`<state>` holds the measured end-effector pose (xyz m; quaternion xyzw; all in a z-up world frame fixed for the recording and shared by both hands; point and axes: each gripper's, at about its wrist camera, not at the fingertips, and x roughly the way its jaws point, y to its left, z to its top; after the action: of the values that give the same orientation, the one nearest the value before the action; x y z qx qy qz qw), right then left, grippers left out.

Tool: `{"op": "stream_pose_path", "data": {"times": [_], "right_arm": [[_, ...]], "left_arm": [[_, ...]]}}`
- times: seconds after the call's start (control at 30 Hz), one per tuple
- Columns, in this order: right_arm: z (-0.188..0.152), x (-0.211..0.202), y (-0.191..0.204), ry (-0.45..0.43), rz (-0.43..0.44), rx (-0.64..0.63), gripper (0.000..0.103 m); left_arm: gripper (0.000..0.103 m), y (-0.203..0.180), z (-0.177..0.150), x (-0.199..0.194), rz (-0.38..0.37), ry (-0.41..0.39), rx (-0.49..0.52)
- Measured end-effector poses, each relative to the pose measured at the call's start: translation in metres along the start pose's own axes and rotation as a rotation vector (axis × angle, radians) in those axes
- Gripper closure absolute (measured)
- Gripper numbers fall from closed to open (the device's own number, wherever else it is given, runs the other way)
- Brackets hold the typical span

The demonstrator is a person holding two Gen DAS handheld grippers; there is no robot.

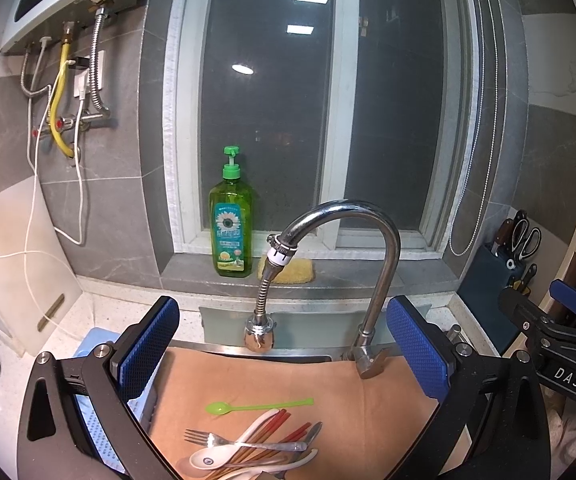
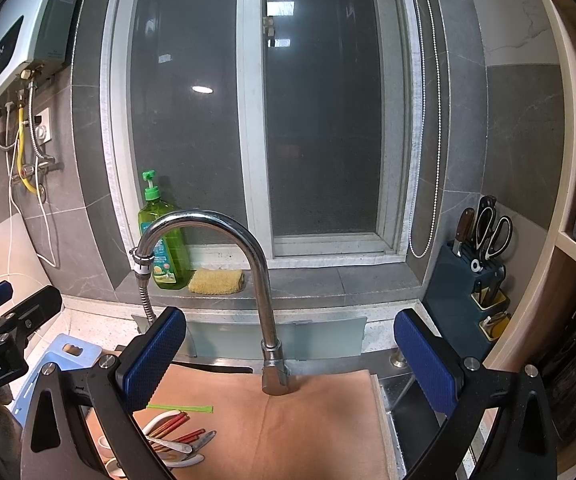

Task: Organize utensils

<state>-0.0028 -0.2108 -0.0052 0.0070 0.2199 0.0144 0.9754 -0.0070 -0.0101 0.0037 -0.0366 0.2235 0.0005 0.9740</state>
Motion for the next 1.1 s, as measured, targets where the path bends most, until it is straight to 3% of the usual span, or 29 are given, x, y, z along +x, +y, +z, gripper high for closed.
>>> {"op": "stream_pose_path", "data": {"times": [0.6, 1.1], "right_arm": [[-0.008, 0.007, 0.0, 0.041, 0.019, -0.009, 0.001], [-0.057, 0.067, 0.013, 0.223, 0.198, -0.024, 0.001]], "left_arm": [[0.0, 0.012, -0.009, 0.006, 0.007, 0.034, -0.018], [0.0, 0.078, -0.058, 0.016, 0.161, 0.163, -0.085]]}}
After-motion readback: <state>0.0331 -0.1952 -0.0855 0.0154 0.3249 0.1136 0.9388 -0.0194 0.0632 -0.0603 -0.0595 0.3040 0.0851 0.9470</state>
